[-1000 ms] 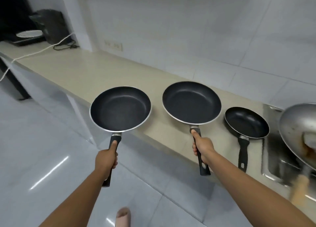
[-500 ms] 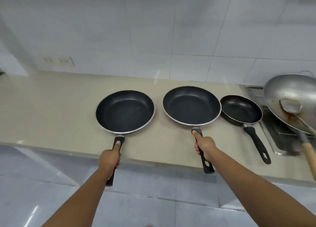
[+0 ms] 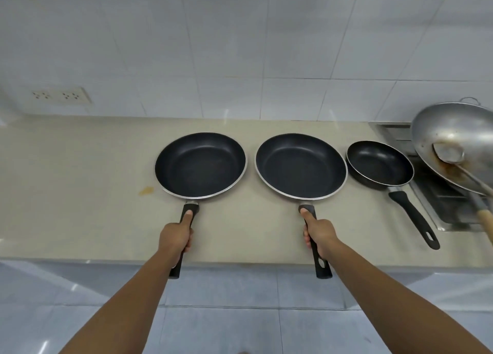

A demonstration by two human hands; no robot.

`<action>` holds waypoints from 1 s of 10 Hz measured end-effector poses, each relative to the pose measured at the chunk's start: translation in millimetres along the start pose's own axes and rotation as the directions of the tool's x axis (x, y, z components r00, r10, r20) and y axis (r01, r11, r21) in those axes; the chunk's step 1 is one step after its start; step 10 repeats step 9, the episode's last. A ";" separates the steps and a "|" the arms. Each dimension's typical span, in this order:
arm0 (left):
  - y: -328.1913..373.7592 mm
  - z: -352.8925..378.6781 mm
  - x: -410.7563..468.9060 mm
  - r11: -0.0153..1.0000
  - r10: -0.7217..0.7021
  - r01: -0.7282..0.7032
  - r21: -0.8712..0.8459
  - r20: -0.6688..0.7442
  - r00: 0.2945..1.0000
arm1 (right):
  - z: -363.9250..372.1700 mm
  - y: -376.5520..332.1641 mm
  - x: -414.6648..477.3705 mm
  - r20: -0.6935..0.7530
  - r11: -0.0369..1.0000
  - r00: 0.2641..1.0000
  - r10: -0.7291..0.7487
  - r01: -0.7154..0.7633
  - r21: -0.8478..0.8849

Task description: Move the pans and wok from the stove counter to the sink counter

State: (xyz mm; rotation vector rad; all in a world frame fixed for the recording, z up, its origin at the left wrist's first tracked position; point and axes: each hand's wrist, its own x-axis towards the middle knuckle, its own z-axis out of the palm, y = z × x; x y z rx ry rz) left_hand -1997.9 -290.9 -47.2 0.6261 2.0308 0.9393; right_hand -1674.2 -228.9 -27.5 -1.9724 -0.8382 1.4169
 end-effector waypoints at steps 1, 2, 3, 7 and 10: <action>6.5 5.1 5.9 1.000 0.000 0.000 0.014 0.012 1.000 | 2.3 0.1 -0.2 0.001 1.000 1.000 0.008 -0.008 0.014; 11.1 9.1 8.1 1.000 -0.014 0.014 0.020 0.019 1.000 | 5.7 -0.9 0.7 -0.005 1.000 1.000 0.010 -0.010 0.025; 12.4 9.7 9.6 1.000 -0.023 0.023 0.017 0.018 1.000 | 9.6 -3.4 1.9 -0.006 0.999 1.000 0.015 -0.015 0.036; 13.6 7.7 8.1 0.944 0.109 -0.104 0.314 0.000 0.994 | 4.4 -12.9 -1.0 0.045 1.000 0.999 0.009 -0.009 0.007; 39.9 23.5 -2.4 0.831 0.287 -0.167 0.531 -0.151 0.946 | -5.5 -18.5 -2.0 0.030 0.986 0.997 -0.078 0.081 -0.144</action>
